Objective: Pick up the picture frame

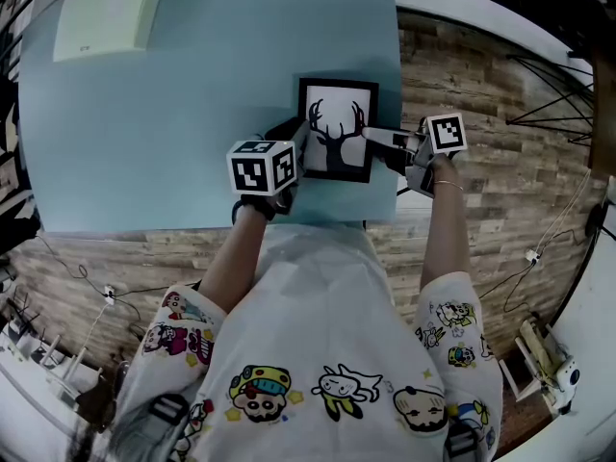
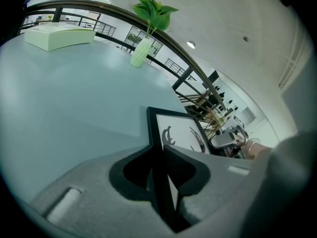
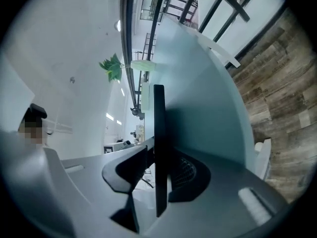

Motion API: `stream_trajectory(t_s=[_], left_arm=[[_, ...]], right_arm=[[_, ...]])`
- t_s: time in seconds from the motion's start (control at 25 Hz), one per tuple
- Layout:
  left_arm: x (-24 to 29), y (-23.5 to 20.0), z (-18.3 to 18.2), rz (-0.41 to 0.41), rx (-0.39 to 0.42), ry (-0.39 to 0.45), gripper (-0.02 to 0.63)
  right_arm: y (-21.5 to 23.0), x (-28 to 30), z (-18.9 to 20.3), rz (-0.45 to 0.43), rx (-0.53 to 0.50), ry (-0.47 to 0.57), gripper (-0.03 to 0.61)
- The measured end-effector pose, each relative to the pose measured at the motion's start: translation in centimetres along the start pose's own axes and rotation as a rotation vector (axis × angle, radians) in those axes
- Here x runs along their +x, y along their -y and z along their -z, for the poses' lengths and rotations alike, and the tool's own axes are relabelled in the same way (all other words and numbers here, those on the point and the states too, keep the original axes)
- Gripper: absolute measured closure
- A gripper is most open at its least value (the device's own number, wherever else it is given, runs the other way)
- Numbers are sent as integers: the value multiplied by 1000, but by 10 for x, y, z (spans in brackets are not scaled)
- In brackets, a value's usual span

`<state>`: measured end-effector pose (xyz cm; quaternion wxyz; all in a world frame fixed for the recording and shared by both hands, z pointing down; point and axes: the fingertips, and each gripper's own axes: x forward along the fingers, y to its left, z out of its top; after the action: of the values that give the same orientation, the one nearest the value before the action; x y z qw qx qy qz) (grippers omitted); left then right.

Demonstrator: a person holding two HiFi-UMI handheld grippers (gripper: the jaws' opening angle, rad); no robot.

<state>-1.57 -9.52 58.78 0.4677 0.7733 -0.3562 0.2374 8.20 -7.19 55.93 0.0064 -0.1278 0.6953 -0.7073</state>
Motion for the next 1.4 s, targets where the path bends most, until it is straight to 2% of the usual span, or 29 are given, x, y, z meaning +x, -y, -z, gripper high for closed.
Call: stream_trajectory(t_s=[0.08, 0.32, 0.48, 0.96, 1.4], left_arm=[[1, 1, 0, 4, 1, -1, 543], [1, 2, 0, 5, 1, 0, 543], [1, 3, 0, 7, 5, -1, 543], [1, 6, -2, -2, 11, 3, 541], [2, 4, -2, -28, 47, 29, 541]], right_arm=[[-4, 7, -1, -34, 5, 9, 448], [-5, 20, -1, -8, -22, -8, 468], [-3, 19, -3, 17, -43, 23, 529], [-2, 16, -6, 39, -40, 67, 534], [-3, 18, -4, 24, -24, 107, 534]])
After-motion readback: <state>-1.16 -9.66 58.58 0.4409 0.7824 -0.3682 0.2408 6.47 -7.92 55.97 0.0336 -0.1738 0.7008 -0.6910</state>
